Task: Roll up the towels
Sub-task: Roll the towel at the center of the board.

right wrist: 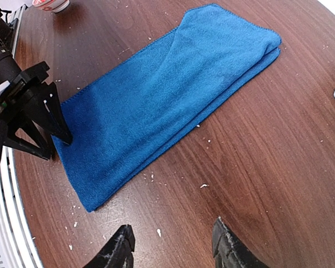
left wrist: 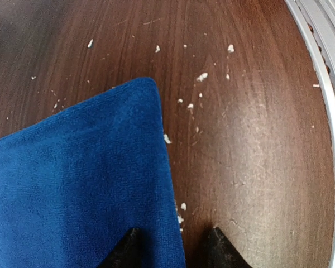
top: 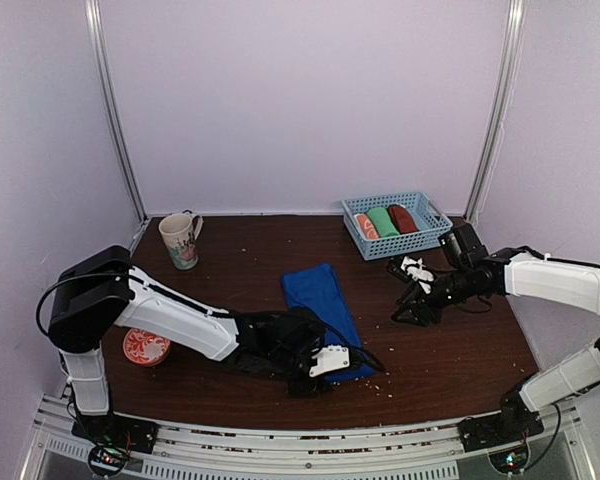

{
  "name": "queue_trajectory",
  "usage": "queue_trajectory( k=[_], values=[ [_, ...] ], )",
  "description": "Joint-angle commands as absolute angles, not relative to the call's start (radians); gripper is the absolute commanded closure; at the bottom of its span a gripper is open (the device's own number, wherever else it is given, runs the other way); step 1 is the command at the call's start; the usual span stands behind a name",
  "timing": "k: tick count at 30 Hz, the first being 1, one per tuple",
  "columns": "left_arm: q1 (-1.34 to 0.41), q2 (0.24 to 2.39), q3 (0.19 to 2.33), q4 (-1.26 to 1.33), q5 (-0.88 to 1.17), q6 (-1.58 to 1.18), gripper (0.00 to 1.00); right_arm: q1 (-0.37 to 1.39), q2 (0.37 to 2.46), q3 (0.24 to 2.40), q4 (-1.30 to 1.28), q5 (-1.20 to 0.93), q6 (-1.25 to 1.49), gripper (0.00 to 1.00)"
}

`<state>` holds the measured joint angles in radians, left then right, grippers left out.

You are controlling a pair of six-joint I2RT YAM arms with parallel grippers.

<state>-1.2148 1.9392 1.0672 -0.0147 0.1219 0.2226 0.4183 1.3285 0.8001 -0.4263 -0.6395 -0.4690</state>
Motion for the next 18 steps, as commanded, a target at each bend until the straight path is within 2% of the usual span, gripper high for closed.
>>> queue_trajectory(
  k=[1, 6, 10, 15, 18],
  values=[
    [-1.216, 1.999, 1.093, -0.008, 0.161, 0.164, 0.62, 0.413, 1.353, 0.828, -0.45, -0.663, -0.488, 0.52],
    [-1.216, 2.047, 1.128, -0.082, 0.063, 0.111, 0.76, 0.413, 1.339, 0.827, -0.449, -0.688, -0.483, 0.52],
    [-1.207, 2.04, 1.112, -0.098, 0.063, 0.086, 0.87, 0.413, 1.34, 0.827, -0.451, -0.695, -0.482, 0.52],
    [-1.182, 2.011, 1.118, -0.118, 0.182, 0.06, 1.0, 0.413, 1.325, 0.837, -0.449, -0.685, -0.445, 0.52],
    [-1.165, 1.996, 1.136, -0.131, 0.328, 0.025, 1.0, 0.413, 1.309, 0.887, -0.538, -0.669, -0.45, 0.53]
  ],
)
